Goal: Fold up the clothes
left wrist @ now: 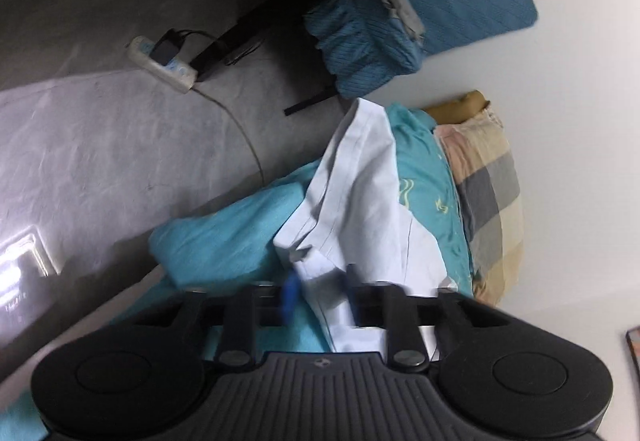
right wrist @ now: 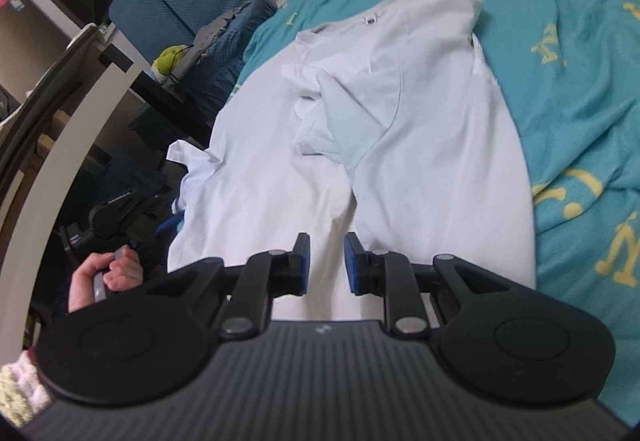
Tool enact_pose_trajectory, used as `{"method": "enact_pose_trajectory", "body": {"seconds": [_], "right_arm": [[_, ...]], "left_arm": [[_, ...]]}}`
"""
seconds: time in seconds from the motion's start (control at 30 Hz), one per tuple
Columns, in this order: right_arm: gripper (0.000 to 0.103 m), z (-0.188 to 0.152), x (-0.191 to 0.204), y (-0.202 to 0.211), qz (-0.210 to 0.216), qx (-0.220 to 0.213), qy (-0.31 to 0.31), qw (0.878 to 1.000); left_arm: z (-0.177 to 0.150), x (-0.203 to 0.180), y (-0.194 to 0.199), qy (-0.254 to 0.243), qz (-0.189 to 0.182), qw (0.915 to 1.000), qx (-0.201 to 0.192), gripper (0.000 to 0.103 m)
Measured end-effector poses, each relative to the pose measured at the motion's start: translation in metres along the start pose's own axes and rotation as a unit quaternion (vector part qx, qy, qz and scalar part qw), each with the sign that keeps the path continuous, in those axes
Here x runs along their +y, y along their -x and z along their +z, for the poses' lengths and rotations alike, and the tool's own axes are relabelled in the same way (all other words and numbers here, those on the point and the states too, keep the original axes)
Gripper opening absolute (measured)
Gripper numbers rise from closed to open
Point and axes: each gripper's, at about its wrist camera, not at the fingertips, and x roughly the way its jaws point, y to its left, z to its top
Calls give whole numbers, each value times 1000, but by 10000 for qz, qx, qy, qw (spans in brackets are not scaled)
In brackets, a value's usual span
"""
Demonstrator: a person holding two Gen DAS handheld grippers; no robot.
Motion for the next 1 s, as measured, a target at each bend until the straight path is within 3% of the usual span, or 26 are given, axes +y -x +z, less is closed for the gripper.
{"method": "enact_pose_trajectory", "body": {"seconds": [0.2,0.27,0.33,0.43,0.53,0.77,1.0], "right_arm": [[22,0,1,-3,-62,6,-60,10000],[22,2,2,-1,-178,37,-68,9998],[22,5,5,2,-314,48,-59,9995],[22,8,7,9,-413,-63,28,9991],[22,11,1,15,-412,-116,-83,9990],[22,18,-13,32,-387,-331,-284,9983],[22,24,-43,48,-356,-566,-742,9950]], "left_arm": [[0,-36,27,-984,-2,9927,-702,4],[-3,-57,39,-1578,17,9838,-854,4],[-13,-83,49,-2370,154,9662,-1001,4],[-28,-117,52,-2948,142,9506,-962,4],[-49,-164,46,-3697,256,9245,-893,4],[-150,-219,-12,-4799,245,8764,-321,4],[-252,-273,-71,-5809,226,8132,262,5]]}}
